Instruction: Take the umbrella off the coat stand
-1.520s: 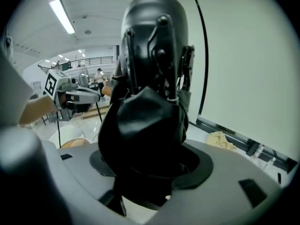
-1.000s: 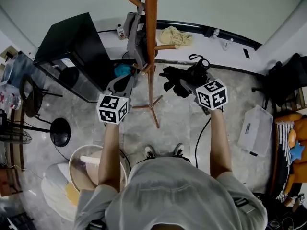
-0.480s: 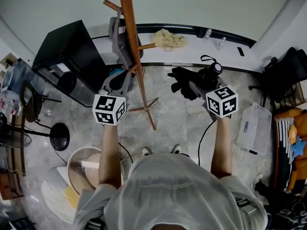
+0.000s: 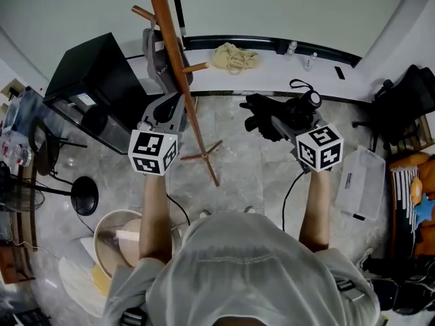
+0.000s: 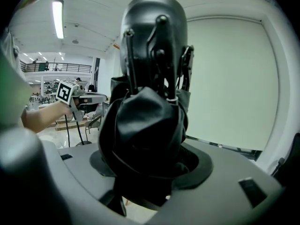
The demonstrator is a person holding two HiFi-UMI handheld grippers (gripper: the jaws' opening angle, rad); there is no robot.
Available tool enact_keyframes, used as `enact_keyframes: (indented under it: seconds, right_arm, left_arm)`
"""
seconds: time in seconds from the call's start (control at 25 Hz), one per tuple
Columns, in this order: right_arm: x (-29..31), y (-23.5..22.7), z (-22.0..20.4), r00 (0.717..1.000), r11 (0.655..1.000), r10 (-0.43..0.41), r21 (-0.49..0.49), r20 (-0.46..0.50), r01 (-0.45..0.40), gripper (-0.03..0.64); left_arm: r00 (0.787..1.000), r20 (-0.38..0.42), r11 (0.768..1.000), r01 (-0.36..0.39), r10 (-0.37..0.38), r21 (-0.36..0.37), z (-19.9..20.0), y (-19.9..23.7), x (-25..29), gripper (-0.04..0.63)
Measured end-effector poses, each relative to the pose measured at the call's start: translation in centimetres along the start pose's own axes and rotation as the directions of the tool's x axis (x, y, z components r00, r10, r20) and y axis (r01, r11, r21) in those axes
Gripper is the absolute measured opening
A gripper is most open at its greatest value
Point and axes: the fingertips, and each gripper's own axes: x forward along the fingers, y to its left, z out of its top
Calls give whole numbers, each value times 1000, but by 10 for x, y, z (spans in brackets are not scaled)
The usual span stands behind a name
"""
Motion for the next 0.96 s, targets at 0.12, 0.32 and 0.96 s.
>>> enact_keyframes:
  seconds: [0.12, 0.32, 0.96]
  right_arm:
    - [3, 0, 0, 1000, 1000, 7, -17, 7, -7, 288]
    - [10, -1, 2, 1000, 1000, 17, -23, 15, -17, 288]
    - [34, 13, 22, 995, 996, 89, -31, 44, -87, 288]
  left_arm:
    - [1000, 2, 1000, -5, 4, 15, 3, -3, 2, 14]
    - [1000, -5, 1000, -10, 10, 24, 3, -3, 5, 14]
    - [999, -35, 999, -33, 34, 33, -9, 13, 3, 14]
